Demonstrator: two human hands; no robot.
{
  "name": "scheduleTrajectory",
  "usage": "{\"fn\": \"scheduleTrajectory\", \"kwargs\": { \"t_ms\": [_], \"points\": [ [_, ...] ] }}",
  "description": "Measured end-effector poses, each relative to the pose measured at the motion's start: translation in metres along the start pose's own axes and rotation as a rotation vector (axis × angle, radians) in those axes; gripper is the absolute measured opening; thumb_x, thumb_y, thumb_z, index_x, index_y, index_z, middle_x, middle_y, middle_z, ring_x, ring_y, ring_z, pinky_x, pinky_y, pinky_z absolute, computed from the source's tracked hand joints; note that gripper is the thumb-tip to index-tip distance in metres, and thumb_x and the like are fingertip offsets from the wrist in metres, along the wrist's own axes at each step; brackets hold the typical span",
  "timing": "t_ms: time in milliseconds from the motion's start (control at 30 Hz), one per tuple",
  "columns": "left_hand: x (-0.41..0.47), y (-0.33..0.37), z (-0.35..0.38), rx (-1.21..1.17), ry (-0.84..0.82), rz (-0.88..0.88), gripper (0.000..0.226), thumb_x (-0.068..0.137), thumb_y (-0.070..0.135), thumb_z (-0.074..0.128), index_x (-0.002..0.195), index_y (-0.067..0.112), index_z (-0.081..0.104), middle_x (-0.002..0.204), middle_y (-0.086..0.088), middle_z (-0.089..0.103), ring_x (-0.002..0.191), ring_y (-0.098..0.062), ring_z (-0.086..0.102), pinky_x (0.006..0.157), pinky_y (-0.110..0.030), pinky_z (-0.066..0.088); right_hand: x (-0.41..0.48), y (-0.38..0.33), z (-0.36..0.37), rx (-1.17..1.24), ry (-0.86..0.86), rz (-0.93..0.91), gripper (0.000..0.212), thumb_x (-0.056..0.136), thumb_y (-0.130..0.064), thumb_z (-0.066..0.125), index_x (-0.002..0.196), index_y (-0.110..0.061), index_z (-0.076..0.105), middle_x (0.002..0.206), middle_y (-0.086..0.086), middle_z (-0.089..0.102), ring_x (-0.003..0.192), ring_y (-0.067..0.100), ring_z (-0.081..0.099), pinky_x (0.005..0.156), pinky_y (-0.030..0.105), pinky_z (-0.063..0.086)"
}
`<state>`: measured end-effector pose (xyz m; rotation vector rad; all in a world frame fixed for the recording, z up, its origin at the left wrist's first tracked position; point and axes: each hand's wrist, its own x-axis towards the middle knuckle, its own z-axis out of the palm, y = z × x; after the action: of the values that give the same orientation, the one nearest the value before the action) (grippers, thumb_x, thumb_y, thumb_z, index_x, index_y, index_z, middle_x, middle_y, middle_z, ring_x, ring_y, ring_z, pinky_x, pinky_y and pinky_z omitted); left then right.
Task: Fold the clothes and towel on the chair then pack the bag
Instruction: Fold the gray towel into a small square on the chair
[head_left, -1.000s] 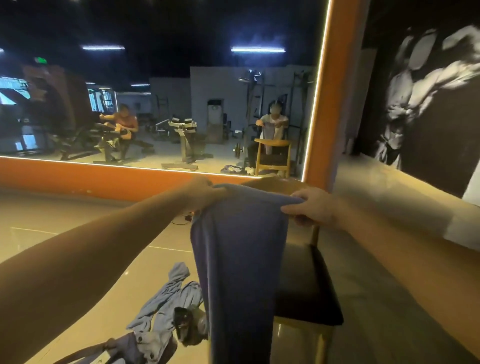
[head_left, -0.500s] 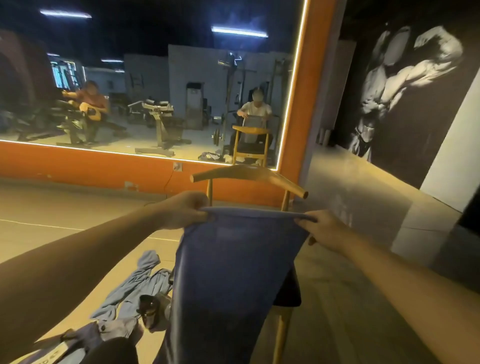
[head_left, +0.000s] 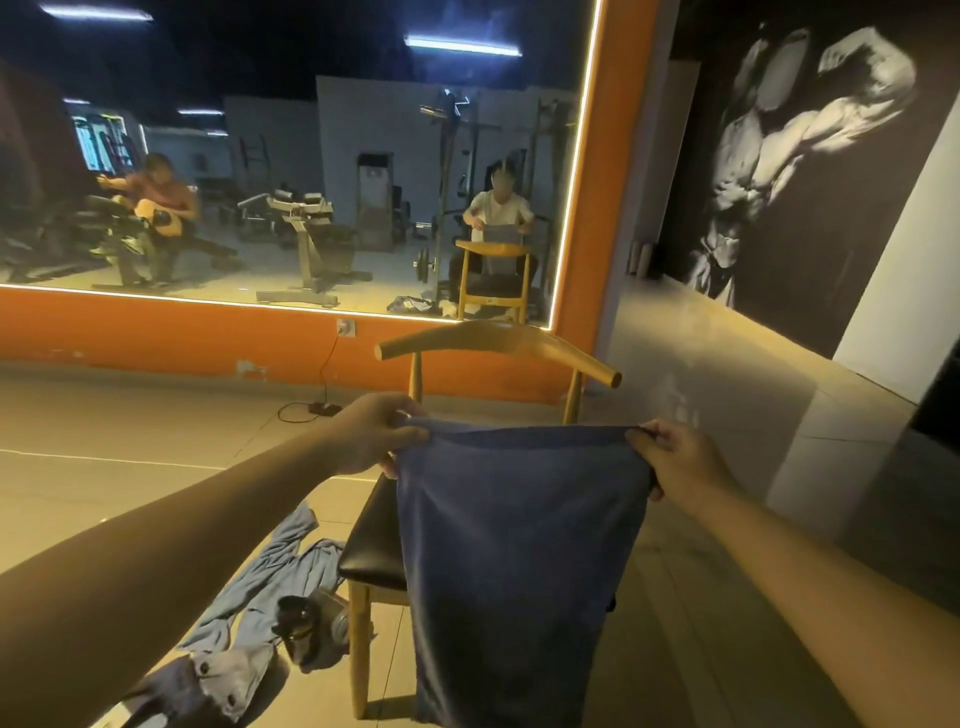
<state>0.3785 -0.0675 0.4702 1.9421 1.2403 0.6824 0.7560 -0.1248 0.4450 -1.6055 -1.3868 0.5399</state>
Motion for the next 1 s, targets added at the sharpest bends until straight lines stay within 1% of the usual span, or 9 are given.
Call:
{"fn": "scheduleTrajectory", "kwargs": {
  "t_ms": [100, 233, 467, 600, 700, 800, 867, 933, 1000],
  "points": [
    [0.008, -0.017, -0.003, 0.002, 0.056, 0.02, 0.02, 0.097, 0.023, 0.067, 0.116, 0.02, 0.06, 0.108, -0.007, 0.066, 0.085, -0.025, 0.07, 0.058, -0.027, 0.056, 0.01, 0.006, 0.011, -0.047, 0.044, 0.006, 0.031, 0.103, -0.024, 0.056, 0.082, -0.003, 0.064, 0.047, 0.003, 0.052, 0.035, 0.013, 0.048, 0.038, 0.025, 0.037],
    [0.021, -0.036, -0.006, -0.034, 0.078, 0.045, 0.022, 0.097, 0.026, 0.067, 0.117, 0.022, 0.059, 0.103, -0.008, 0.068, 0.075, -0.02, 0.068, 0.055, -0.027, 0.053, 0.028, 0.01, 0.029, -0.108, 0.075, 0.024, 0.044, 0.105, -0.027, 0.052, 0.073, 0.002, 0.058, 0.053, 0.01, 0.049, 0.046, 0.023, 0.048, 0.049, 0.031, 0.032],
    [0.054, -0.072, -0.018, -0.078, -0.046, 0.012, 0.026, 0.098, 0.02, 0.067, 0.123, 0.016, 0.065, 0.105, -0.009, 0.07, 0.087, -0.025, 0.07, 0.067, -0.029, 0.057, 0.072, 0.024, 0.069, -0.225, 0.045, 0.142, 0.049, 0.105, -0.032, 0.05, 0.06, -0.012, 0.049, 0.06, 0.01, 0.05, 0.062, 0.03, 0.051, 0.055, 0.035, 0.032],
    [0.088, -0.103, -0.016, -0.048, 0.04, -0.056, 0.016, 0.104, 0.022, 0.056, 0.105, 0.013, 0.07, 0.095, -0.014, 0.071, 0.083, -0.027, 0.068, 0.065, -0.029, 0.056, 0.102, 0.035, 0.096, -0.196, 0.039, 0.233, 0.044, 0.102, -0.037, 0.054, 0.072, -0.007, 0.063, 0.067, 0.014, 0.062, 0.065, 0.033, 0.064, 0.06, 0.036, 0.05],
    [0.131, -0.129, -0.003, -0.067, 0.111, -0.144, 0.018, 0.104, 0.022, 0.055, 0.103, 0.01, 0.069, 0.094, -0.013, 0.069, 0.083, -0.025, 0.066, 0.062, -0.027, 0.052, 0.129, 0.051, 0.118, -0.257, 0.014, 0.271, 0.038, 0.101, -0.036, 0.056, 0.071, -0.013, 0.064, 0.069, 0.006, 0.063, 0.067, 0.023, 0.061, 0.054, 0.031, 0.042],
    [0.175, -0.158, 0.015, -0.103, 0.169, -0.284, 0.018, 0.101, 0.022, 0.061, 0.103, 0.007, 0.07, 0.095, -0.012, 0.069, 0.083, -0.021, 0.063, 0.062, -0.025, 0.045, 0.158, 0.078, 0.146, -0.264, -0.01, 0.4, 0.031, 0.1, -0.039, 0.058, 0.086, -0.013, 0.068, 0.08, 0.005, 0.067, 0.071, 0.021, 0.062, 0.054, 0.028, 0.039],
    [0.2, -0.178, 0.029, -0.104, 0.173, -0.375, 0.017, 0.1, 0.022, 0.062, 0.101, 0.007, 0.07, 0.092, -0.011, 0.069, 0.08, -0.021, 0.063, 0.059, -0.025, 0.045, 0.175, 0.099, 0.167, -0.173, 0.032, 0.516, 0.029, 0.098, -0.037, 0.063, 0.097, -0.008, 0.068, 0.083, 0.009, 0.07, 0.067, 0.023, 0.065, 0.049, 0.027, 0.043],
    [0.226, -0.197, 0.042, -0.13, 0.198, -0.454, 0.019, 0.1, 0.023, 0.062, 0.103, 0.006, 0.068, 0.089, -0.013, 0.071, 0.072, -0.023, 0.066, 0.056, -0.029, 0.052, 0.193, 0.12, 0.188, -0.043, 0.104, 0.613, 0.027, 0.098, -0.031, 0.065, 0.098, -0.004, 0.067, 0.081, 0.013, 0.072, 0.058, 0.025, 0.069, 0.041, 0.025, 0.048],
    [0.252, -0.213, 0.055, -0.202, 0.237, -0.529, 0.02, 0.101, 0.019, 0.061, 0.108, 0.001, 0.065, 0.087, -0.018, 0.073, 0.062, -0.024, 0.068, 0.049, -0.029, 0.053, 0.213, 0.143, 0.209, 0.037, 0.154, 0.661, 0.024, 0.096, -0.027, 0.068, 0.098, -0.004, 0.068, 0.081, 0.015, 0.073, 0.06, 0.028, 0.073, 0.043, 0.028, 0.055]
  ]
}}
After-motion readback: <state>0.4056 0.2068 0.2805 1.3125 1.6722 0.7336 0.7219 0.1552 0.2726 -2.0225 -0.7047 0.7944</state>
